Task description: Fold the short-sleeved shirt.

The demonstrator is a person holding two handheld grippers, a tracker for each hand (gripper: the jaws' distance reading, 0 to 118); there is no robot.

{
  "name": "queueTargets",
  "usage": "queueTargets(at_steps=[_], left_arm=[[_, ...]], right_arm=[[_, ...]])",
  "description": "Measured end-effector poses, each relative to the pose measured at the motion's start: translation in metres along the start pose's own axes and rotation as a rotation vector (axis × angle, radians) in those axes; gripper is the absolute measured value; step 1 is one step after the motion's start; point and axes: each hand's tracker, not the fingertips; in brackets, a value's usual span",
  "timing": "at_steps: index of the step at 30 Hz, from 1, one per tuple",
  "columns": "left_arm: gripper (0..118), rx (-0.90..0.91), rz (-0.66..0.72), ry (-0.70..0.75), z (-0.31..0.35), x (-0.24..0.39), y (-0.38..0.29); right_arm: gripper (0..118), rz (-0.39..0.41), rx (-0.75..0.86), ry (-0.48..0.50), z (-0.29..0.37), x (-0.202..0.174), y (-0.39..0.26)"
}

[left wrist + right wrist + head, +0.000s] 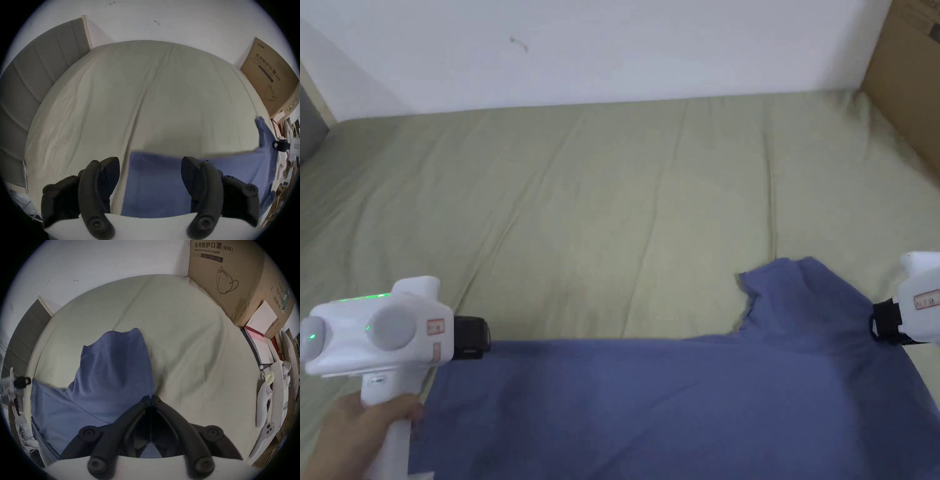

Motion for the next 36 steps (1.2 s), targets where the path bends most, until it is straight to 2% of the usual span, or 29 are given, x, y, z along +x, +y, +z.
queueTargets(at_steps=[2,3,5,6,8,9,11,14,20,22,27,32,36], left_arm=[[81,-0.075,0.005,0.008,-0.023,-0.001,0.009],[68,-0.120,0.001,-0.005,-0.031,-0.001,0.011],[61,-0.204,-0.004,-0.044,-0.030,-0.006,-0.007],[56,-0.147,-0.021,-0.009,-0.028,-0.007,-0.008],[17,-0.147,-0.005,-0.003,-0.039,-0.002,0.004],[4,-0.132,-0.043,0.006,-0.037,-0.003,0.003],[3,-0.149,0.009,-0.074,-0.035,-0.015,-0.001],[3,-0.134,0.024,-0.077,-0.012,-0.022,0.006],[4,-0.021,-0.052,-0.130,0.089,-0.021,-0.028],[4,0.031,-0.018,-0.136,0.123,-0.030,-0.046],[4,0.064,-0.074,-0.135,0.181,-0.049,-0.113],[4,-0.013,-0.153,-0.106,0.191,-0.067,-0.191],[4,-0.119,-0.119,-0.127,0.169,-0.077,-0.231]], right_arm=[[0,0.005,-0.005,-0.003,-0.001,-0.001,-0.003],[0,0.001,-0.007,-0.001,-0.002,-0.001,-0.003],[0,-0.009,-0.008,0.002,-0.003,0.000,-0.003],[0,-0.015,-0.009,0.005,-0.003,0.000,-0.004],[0,-0.014,-0.010,0.008,0.000,-0.001,-0.005],[0,-0.009,-0.008,0.007,0.003,-0.002,-0.004],[0,-0.008,-0.004,0.016,0.012,-0.003,-0.006],[0,-0.001,0.026,0.019,0.039,-0.003,-0.010],[0,0.073,0.087,0.000,0.108,-0.007,-0.041],[0,0.082,0.108,0.004,0.134,-0.007,-0.065],[0,0.066,0.143,0.004,0.183,-0.005,-0.150],[0,0.035,0.065,0.012,0.199,-0.001,-0.248],[0,0.016,-0.034,-0.008,0.178,0.002,-0.294]])
